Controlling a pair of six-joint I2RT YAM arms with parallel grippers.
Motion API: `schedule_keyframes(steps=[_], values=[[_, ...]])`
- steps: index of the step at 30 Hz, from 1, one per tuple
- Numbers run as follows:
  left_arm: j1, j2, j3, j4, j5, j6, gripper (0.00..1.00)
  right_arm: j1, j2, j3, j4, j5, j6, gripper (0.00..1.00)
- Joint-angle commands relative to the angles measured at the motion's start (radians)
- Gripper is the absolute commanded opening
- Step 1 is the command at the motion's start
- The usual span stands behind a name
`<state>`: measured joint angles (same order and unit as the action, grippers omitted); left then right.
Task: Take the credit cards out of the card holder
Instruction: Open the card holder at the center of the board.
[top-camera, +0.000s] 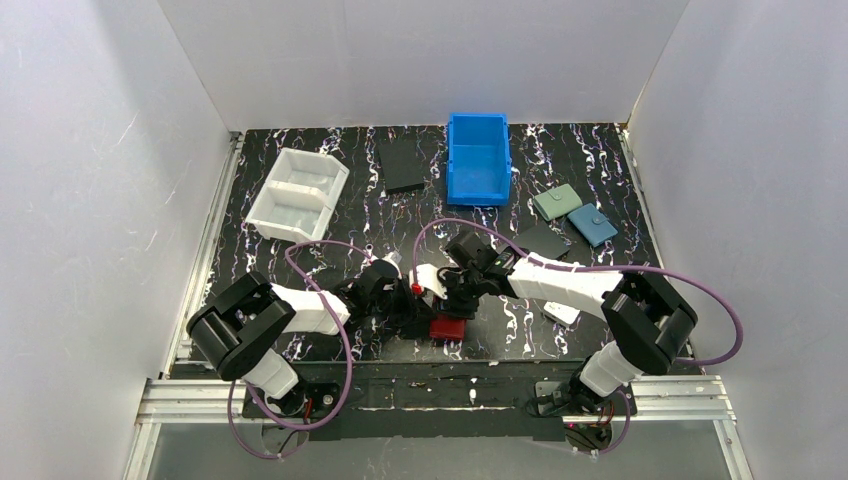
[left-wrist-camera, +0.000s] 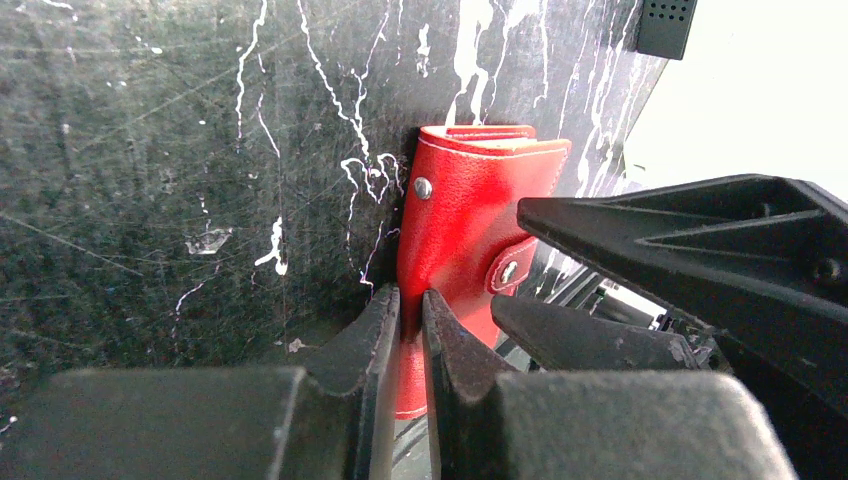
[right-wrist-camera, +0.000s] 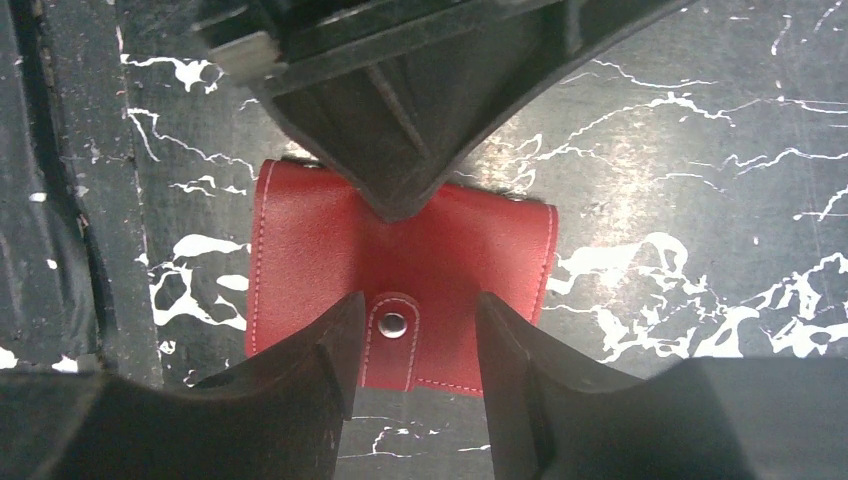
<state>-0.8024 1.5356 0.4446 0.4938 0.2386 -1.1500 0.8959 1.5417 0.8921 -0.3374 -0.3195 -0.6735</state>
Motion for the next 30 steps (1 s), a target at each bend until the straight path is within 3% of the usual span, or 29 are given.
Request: schedule_keyframes(steps=[1,14,26,30], values=[[-0.013,0.021,-0.027,-0.050,-0.032,-0.016,0.02,0.002,0.000,-0.001,-0.040,-0.063,-0.051,0.54],[-0.012,0.006,-0.041,-0.038,-0.037,-0.028,0.01,0.058,0.023,-0.029,-0.014,0.092,-0.078,0.51],[-0.012,-0.040,-0.087,-0.032,-0.099,-0.054,0.00,0.040,0.006,-0.013,-0.080,0.065,-0.120,0.07],[-0.012,-0.047,-0.094,-0.033,-0.108,-0.057,0.00,0.022,-0.015,-0.015,-0.075,0.064,-0.115,0.01]])
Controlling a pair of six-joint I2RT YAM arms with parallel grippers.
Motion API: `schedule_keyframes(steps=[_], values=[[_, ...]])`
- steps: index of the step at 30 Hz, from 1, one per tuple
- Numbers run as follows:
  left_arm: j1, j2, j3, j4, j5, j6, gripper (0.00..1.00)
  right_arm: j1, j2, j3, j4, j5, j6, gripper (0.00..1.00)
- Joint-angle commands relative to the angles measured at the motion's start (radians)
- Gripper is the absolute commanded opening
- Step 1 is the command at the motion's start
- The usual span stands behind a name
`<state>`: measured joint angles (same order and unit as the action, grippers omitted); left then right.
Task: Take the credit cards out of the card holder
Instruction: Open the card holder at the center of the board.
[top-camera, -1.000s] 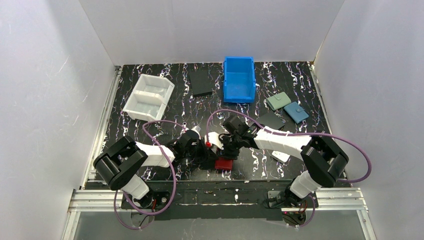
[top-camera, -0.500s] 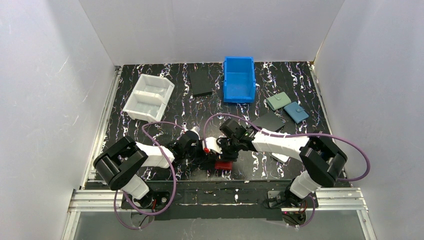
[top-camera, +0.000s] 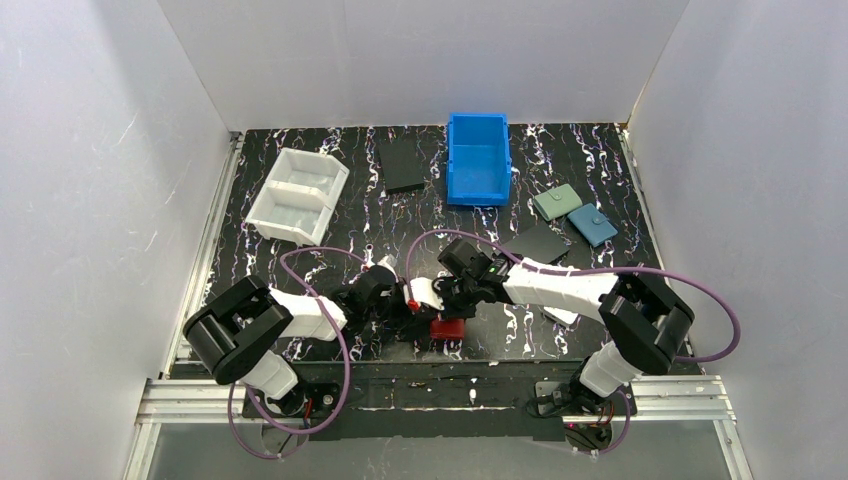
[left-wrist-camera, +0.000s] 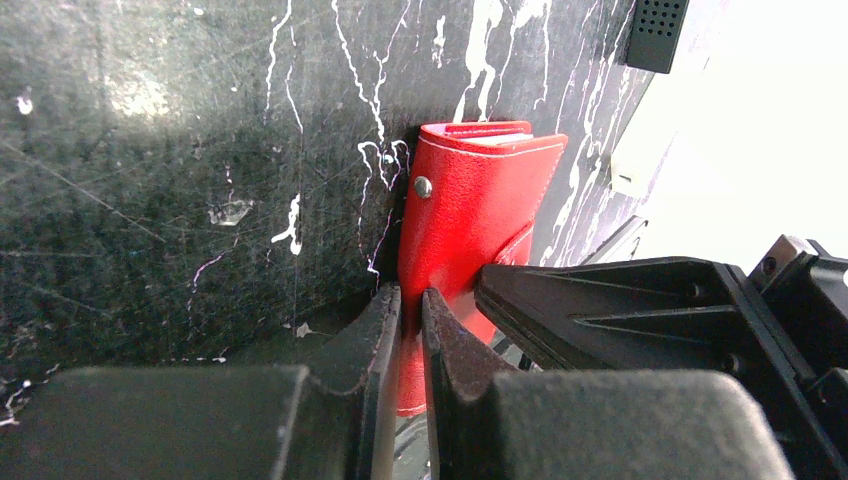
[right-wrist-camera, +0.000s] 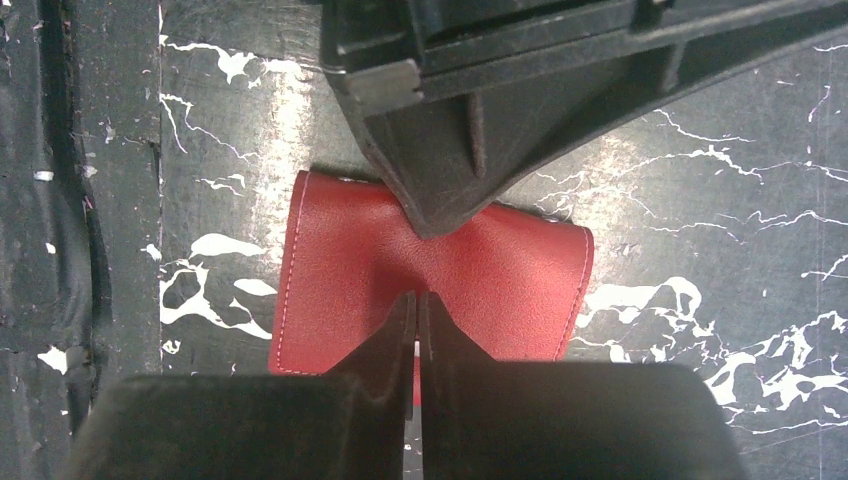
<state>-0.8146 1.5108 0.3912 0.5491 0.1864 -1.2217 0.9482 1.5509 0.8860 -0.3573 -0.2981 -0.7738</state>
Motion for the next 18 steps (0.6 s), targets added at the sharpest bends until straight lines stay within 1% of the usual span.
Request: schedule_keyframes(steps=[1,10,14,18], values=[[-0.001,-0.022,-0.042,-0.088,-0.057,0.014,0.00,-0.038,-0.030,-0.009,-0.056,0.041,-0.013,0.01],[0.000,-0.042,-0.062,-0.088,-0.088,-0.002,0.00,-0.119,-0.085,-0.013,-0.066,0.013,-0.012,0.01],[-0.001,-0.069,-0.076,-0.088,-0.106,-0.007,0.00,-0.153,-0.103,-0.012,-0.071,0.005,-0.012,0.01],[0.000,-0.107,-0.090,-0.089,-0.127,0.000,0.00,-0.213,-0.105,-0.009,-0.065,0.007,0.009,0.01]])
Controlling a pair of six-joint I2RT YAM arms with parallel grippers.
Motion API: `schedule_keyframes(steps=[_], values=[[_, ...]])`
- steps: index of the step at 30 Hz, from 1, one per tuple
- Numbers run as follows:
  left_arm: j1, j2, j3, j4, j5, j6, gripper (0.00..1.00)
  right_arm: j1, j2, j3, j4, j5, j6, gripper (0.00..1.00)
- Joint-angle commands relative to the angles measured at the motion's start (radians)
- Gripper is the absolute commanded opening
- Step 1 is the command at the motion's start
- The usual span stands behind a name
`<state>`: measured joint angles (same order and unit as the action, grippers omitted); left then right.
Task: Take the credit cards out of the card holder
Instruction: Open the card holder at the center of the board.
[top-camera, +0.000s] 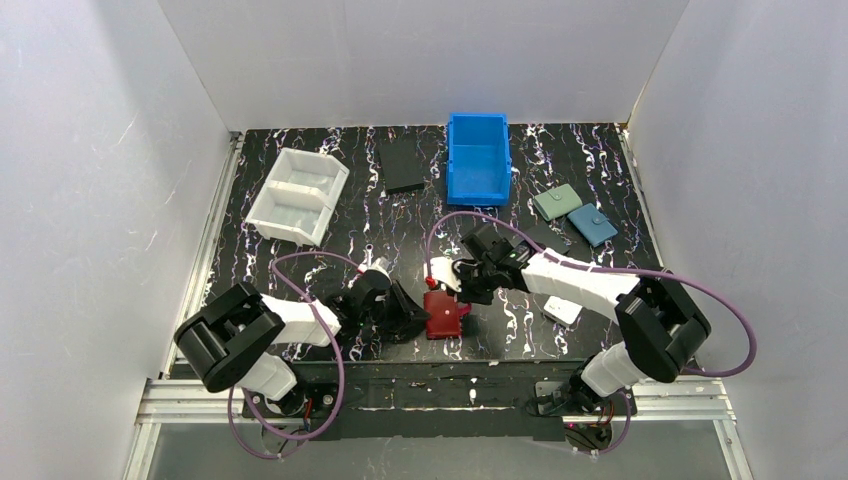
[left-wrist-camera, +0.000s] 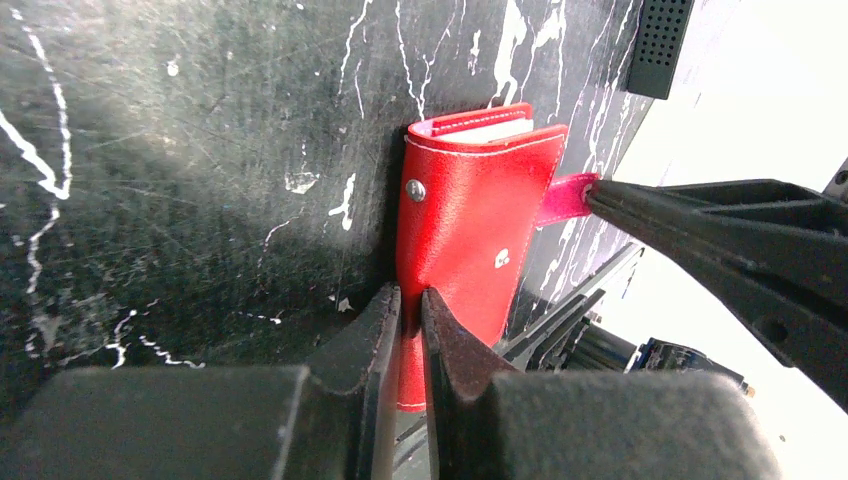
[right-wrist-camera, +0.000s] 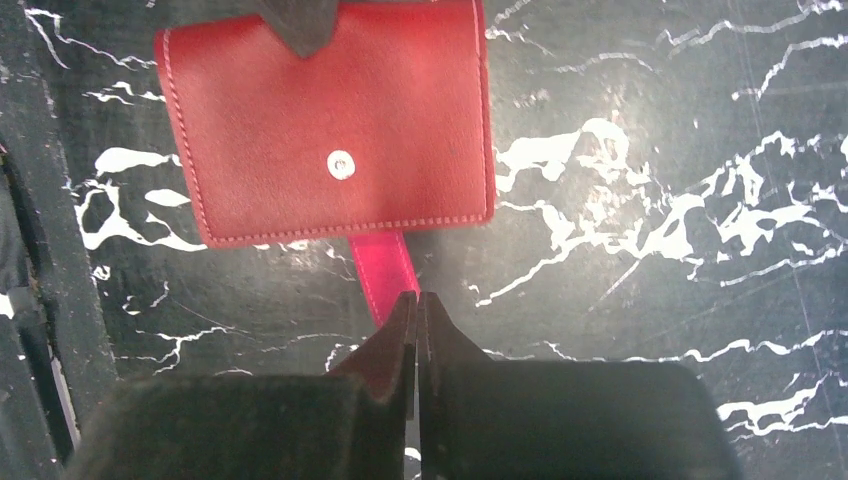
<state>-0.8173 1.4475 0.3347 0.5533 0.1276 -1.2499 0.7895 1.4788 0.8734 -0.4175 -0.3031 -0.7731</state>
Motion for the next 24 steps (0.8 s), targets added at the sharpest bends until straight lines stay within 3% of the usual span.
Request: schedule_keyframes(steps=[1,7,10,13,20,24], values=[[0.006,-0.052,-0.035,-0.093,-0.072,0.034,0.00,-0.069,-0.029,0.005,-0.006,0.010,0.016,0.01],[0.020,-0.097,-0.025,-0.094,-0.042,0.090,0.08,-0.091,0.007,0.012,0.001,-0.017,0.062,0.03],[0.024,-0.138,-0.030,-0.098,-0.034,0.116,0.20,-0.095,0.041,0.011,0.026,-0.010,0.111,0.22],[0.029,-0.204,-0.045,-0.120,-0.041,0.143,0.31,-0.111,0.092,0.042,0.010,-0.028,0.153,0.35],[0.037,-0.375,-0.043,-0.244,-0.046,0.256,0.46,-0.171,0.078,0.047,0.035,-0.182,0.239,0.45],[0.037,-0.449,0.027,-0.386,-0.031,0.357,0.51,-0.246,0.049,0.006,0.135,-0.304,0.386,0.49]])
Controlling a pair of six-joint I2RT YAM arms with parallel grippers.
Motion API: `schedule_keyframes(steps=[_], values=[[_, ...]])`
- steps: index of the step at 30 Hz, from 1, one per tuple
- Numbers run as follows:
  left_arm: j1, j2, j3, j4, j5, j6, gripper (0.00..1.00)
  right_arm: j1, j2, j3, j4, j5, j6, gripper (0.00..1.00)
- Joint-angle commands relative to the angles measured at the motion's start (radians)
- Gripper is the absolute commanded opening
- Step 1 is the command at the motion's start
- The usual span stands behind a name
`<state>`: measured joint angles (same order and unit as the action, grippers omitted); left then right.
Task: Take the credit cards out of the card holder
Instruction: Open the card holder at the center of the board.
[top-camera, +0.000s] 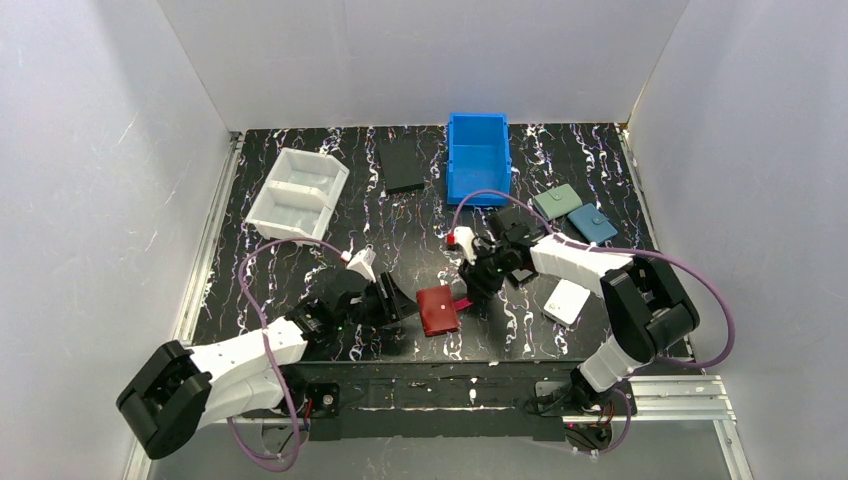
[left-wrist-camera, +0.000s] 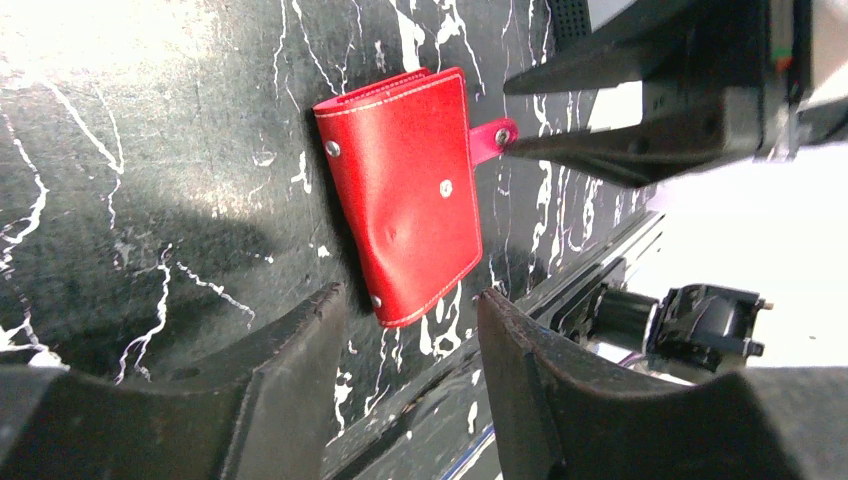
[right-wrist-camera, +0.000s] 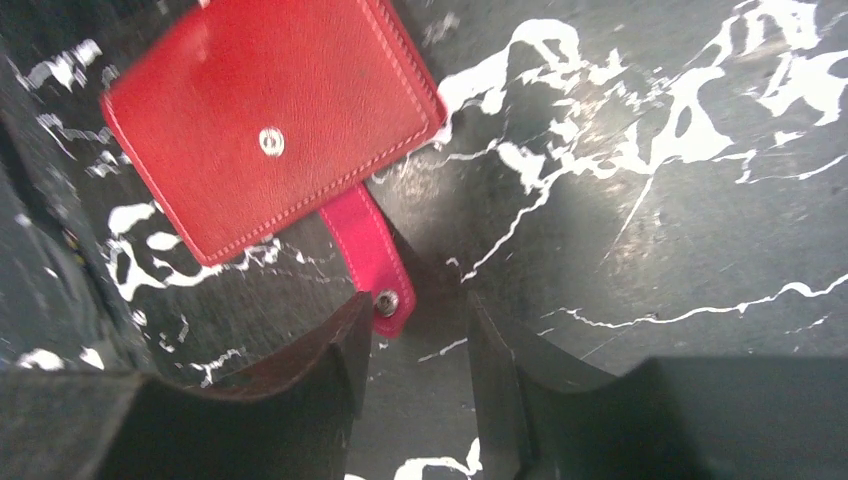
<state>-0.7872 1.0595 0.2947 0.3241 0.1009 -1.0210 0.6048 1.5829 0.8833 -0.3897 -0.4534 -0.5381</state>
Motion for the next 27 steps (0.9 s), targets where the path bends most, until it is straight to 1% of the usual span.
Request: schedule_keyframes(steps=[1,2,4,6,9,13,15,17,19,22,27], values=[[0.002,-0.070,0.084,-0.186,-0.004,0.144,0.51,-0.079,-0.058,-0.017,0.143,-0.198,0.197,0.50],[-0.005,-0.075,0.101,-0.212,-0.007,0.155,0.52,-0.098,-0.060,-0.028,0.169,-0.236,0.243,0.50],[-0.032,-0.074,0.160,-0.325,-0.077,0.182,0.53,-0.116,-0.051,-0.041,0.224,-0.277,0.341,0.50],[-0.074,-0.067,0.209,-0.384,-0.149,0.198,0.53,-0.117,-0.039,-0.046,0.254,-0.302,0.404,0.50],[-0.119,-0.032,0.257,-0.393,-0.204,0.191,0.54,-0.117,-0.016,-0.043,0.280,-0.341,0.473,0.47],[-0.150,0.078,0.327,-0.394,-0.215,0.182,0.54,-0.117,0.002,-0.043,0.301,-0.372,0.519,0.47],[-0.178,0.147,0.383,-0.423,-0.239,0.181,0.56,-0.117,0.011,-0.048,0.316,-0.350,0.532,0.46],[-0.216,0.228,0.463,-0.501,-0.282,0.181,0.61,-0.117,0.025,-0.049,0.319,-0.285,0.566,0.44],[-0.245,0.304,0.549,-0.603,-0.336,0.180,0.64,-0.117,0.046,-0.036,0.300,-0.225,0.570,0.39],[-0.276,0.393,0.649,-0.705,-0.395,0.167,0.65,-0.117,0.079,-0.013,0.263,-0.200,0.566,0.33],[-0.295,0.508,0.756,-0.806,-0.410,0.140,0.66,-0.117,0.112,0.014,0.212,-0.203,0.542,0.33]])
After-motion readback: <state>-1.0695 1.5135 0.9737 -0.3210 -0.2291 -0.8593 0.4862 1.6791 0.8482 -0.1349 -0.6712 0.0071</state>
